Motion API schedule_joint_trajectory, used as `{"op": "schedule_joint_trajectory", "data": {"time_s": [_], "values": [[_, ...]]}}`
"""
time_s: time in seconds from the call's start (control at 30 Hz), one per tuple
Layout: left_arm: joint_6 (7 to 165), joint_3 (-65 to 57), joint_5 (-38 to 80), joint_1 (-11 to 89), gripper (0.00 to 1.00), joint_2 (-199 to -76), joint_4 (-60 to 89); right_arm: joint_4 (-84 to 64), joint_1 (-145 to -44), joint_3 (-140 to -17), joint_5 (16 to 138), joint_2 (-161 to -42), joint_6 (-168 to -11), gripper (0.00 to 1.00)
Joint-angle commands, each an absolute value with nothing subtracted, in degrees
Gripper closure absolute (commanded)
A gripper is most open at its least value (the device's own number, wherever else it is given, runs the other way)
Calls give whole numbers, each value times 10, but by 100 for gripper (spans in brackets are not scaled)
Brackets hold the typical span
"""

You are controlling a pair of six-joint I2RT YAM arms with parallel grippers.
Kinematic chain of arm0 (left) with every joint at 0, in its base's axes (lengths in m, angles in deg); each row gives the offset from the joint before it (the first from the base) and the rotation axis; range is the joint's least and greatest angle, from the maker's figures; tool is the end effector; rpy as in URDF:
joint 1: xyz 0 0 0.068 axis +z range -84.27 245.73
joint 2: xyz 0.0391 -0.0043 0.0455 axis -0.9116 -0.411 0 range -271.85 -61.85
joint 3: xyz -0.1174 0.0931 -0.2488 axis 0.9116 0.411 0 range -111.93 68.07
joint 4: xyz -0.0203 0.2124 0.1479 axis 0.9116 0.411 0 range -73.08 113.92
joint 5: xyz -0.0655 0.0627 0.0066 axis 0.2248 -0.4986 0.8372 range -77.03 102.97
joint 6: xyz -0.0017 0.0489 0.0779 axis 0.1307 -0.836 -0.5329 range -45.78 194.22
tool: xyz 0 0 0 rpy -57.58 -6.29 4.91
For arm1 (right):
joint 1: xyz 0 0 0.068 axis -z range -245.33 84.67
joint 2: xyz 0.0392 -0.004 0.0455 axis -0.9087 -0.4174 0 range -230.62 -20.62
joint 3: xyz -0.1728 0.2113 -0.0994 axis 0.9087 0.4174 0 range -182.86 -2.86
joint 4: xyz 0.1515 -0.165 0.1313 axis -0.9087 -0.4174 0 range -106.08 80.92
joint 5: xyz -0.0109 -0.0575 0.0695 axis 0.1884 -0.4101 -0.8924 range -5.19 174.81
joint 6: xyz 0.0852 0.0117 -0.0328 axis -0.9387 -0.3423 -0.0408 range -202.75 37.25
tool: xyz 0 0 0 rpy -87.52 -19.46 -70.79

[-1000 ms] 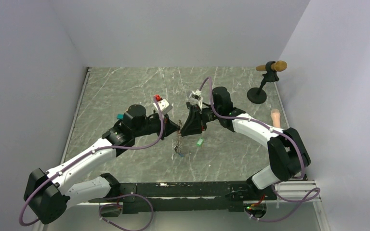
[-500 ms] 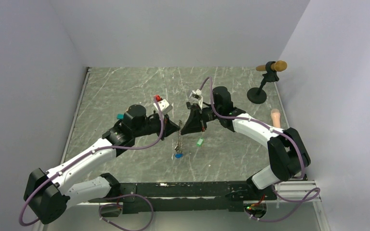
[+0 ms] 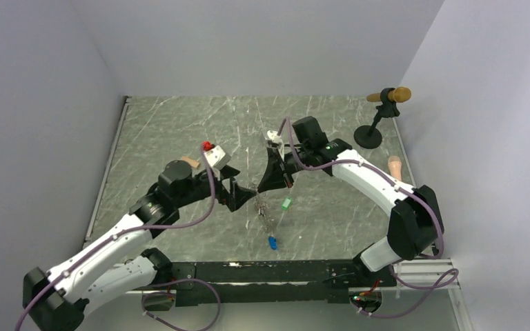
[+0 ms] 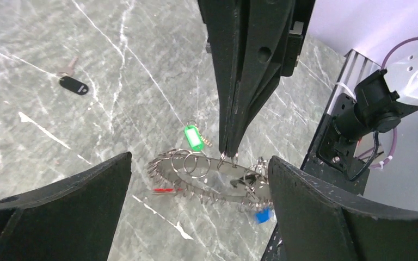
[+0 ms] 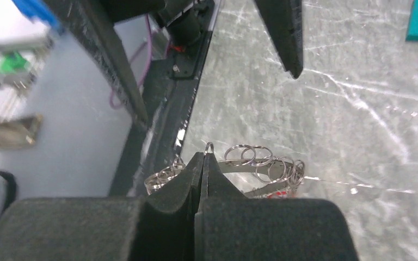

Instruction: Put the keys on the keyring

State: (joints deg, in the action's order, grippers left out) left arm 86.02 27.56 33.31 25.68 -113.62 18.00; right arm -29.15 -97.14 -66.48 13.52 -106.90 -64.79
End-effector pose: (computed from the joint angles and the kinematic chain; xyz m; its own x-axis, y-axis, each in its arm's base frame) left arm 0.1678 -0.1786 0.3142 -0.3365 0.0324 -0.9411 0.8116 0.5168 -0.2724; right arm 0.2331 0.2367 0.2887 -0.3143 -0.3114 -0.8968 -0.9010 -0.1997 0.3851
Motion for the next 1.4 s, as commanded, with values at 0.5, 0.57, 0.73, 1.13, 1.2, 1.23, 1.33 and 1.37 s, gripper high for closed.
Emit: {"op": "schedule_joint_trajectory", "data": {"time_s": [0.5, 0.57, 0.73, 1.13, 1.2, 1.23, 1.33, 1.37], "values": [[675, 368, 475, 257, 46, -1002, 136, -819, -1048, -924, 213, -1137, -38, 100], [657, 359, 454, 241, 46, -1028, 134, -814, -1048, -919, 214, -1135, -44, 100], [639, 349, 416, 212, 47, -1061, 109, -809, -1048, -912, 207, -1133, -48, 100], [661, 350, 407, 184, 60, -1106, 87, -809, -1047, -908, 195, -1139, -52, 100], [663, 349, 398, 181, 63, -1109, 86, -807, -1047, -908, 192, -1140, -54, 100], [665, 349, 392, 180, 65, -1109, 84, -807, -1046, -908, 192, -1140, -55, 100], [671, 347, 370, 178, 74, -1111, 80, -804, -1046, -907, 191, -1141, -59, 100], [674, 347, 363, 177, 77, -1112, 80, -803, -1046, -906, 190, -1142, -61, 100]]}}
